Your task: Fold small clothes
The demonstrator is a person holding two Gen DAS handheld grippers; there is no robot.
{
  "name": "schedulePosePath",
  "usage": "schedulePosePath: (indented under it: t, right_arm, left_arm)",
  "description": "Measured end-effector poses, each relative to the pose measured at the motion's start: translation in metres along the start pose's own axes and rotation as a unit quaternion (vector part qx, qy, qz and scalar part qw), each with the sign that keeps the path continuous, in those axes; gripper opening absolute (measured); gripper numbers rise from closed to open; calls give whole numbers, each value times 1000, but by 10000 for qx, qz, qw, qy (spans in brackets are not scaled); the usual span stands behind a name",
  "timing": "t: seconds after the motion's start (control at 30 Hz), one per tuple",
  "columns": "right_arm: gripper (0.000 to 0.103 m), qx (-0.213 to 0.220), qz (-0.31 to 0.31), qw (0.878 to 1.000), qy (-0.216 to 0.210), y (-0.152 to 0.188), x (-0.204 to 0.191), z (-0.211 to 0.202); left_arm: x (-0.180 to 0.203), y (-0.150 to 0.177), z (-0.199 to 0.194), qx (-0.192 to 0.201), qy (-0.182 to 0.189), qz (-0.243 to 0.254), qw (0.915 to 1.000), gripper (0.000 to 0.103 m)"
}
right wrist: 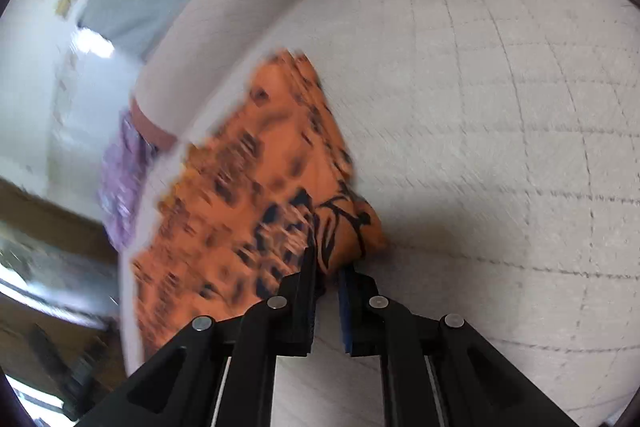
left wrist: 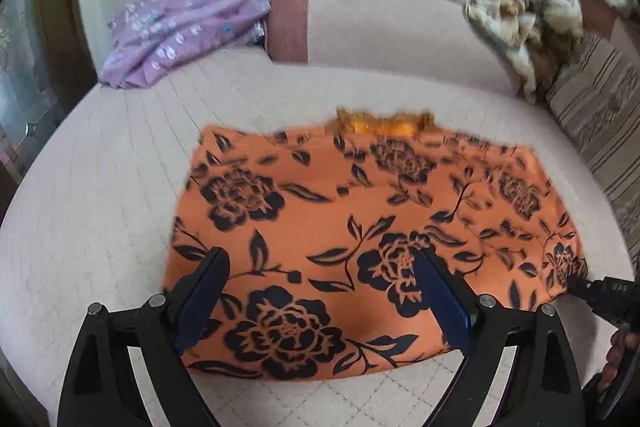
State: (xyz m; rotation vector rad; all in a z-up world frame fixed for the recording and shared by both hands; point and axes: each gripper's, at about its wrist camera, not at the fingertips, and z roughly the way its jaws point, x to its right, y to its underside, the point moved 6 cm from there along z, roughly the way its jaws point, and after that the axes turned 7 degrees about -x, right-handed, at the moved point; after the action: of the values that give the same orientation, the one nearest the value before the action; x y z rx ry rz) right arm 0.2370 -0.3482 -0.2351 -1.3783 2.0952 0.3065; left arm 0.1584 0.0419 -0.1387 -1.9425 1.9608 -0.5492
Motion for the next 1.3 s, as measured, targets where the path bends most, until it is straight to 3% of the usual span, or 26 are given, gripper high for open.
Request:
schedulePosePath:
  t: [0.07, 0.1, 0.13, 0.17, 0.2, 0.27, 0.37, 0.47, 0.57, 0.6, 0.63, 0.7, 0.77, 0.83, 0.9, 0.97, 1.0, 1.07, 1.1, 1.13, 1.17, 1.2, 1.3]
  right_arm:
    - [17, -18, -9, 9996, -297, -2, 3, -3]
    - [29, -20, -49, 9997, -233, -5, 3, -11]
    - [58, 51, -98, 9999, -129, -8, 3, -20]
    - [75, 216, -131, 9997, 9, -13, 6, -33]
    - [86, 522, -166, 9985, 73, -21, 5, -49]
    - [86, 877, -269, 9958, -47, -41, -1, -69]
    - [86, 524, -500, 9956, -601, -88, -19, -47]
    - [85, 199, -794, 9955, -481, -129, -41, -5]
    - [82, -93, -921, 9954, -239, -150, -51, 29]
    - [50, -238, -910, 9954, -179, -158, -55, 47]
    - [12, -454, -945, 9945, -75, -161, -56, 64]
    - [11, -514, -954, 9939, 207, -163, -50, 76]
    - [13, -222, -647, 9973, 248, -166, -42, 68]
    - [32, 180, -570, 9967, 546, -167, -41, 54]
    - [32, 434, -563, 9938, 858, -165, -48, 37]
    - [32, 594, -842, 9918, 756, -155, -66, 20]
    - [32, 539, -1167, 9904, 513, -142, -86, 14]
    - [45, 267, -1515, 9880, 125, -121, -108, 14]
    - [76, -94, -1673, 9857, -191, -106, -117, 23]
    - [84, -434, -1721, 9835, -354, -97, -116, 34]
    - [84, -932, -1643, 9818, -209, -86, -103, 59]
    - [78, -1018, -1505, 9832, -170, -84, -93, 69]
    - [80, -428, -1206, 9917, -134, -88, -102, 38]
  left_arm:
    - [4, 15, 40, -726, -189, 270, 9968, 94]
    - [4, 22, 55, -948, -291, 354, 9944, 95]
    - [3, 24, 57, -788, -296, 378, 9957, 98]
    - [4, 24, 54, -600, -333, 415, 9968, 98]
    - [5, 25, 54, -609, -354, 442, 9965, 98]
    - [5, 25, 56, -585, -340, 443, 9967, 99]
    - [4, 24, 56, -558, -336, 452, 9969, 100]
    - [4, 26, 57, -544, -351, 455, 9969, 100]
    - [3, 26, 57, -566, -347, 433, 9969, 101]
    - [3, 26, 57, -573, -347, 429, 9968, 102]
    - [3, 26, 57, -577, -340, 433, 9968, 102]
    - [2, 25, 59, -584, -333, 442, 9968, 103]
    - [2, 24, 60, -609, -330, 437, 9966, 103]
    - [2, 24, 60, -625, -328, 426, 9966, 103]
    - [3, 24, 60, -610, -330, 422, 9967, 103]
    - [3, 24, 60, -606, -351, 411, 9967, 103]
    - [3, 24, 60, -616, -349, 404, 9967, 103]
    - [3, 24, 60, -633, -350, 391, 9966, 103]
    - [3, 24, 60, -638, -345, 392, 9966, 103]
    - [3, 23, 60, -653, -347, 394, 9965, 103]
    - [3, 23, 60, -687, -350, 404, 9962, 103]
    - [3, 23, 60, -722, -356, 409, 9959, 103]
    - [0, 21, 57, -817, -298, 336, 9956, 103]
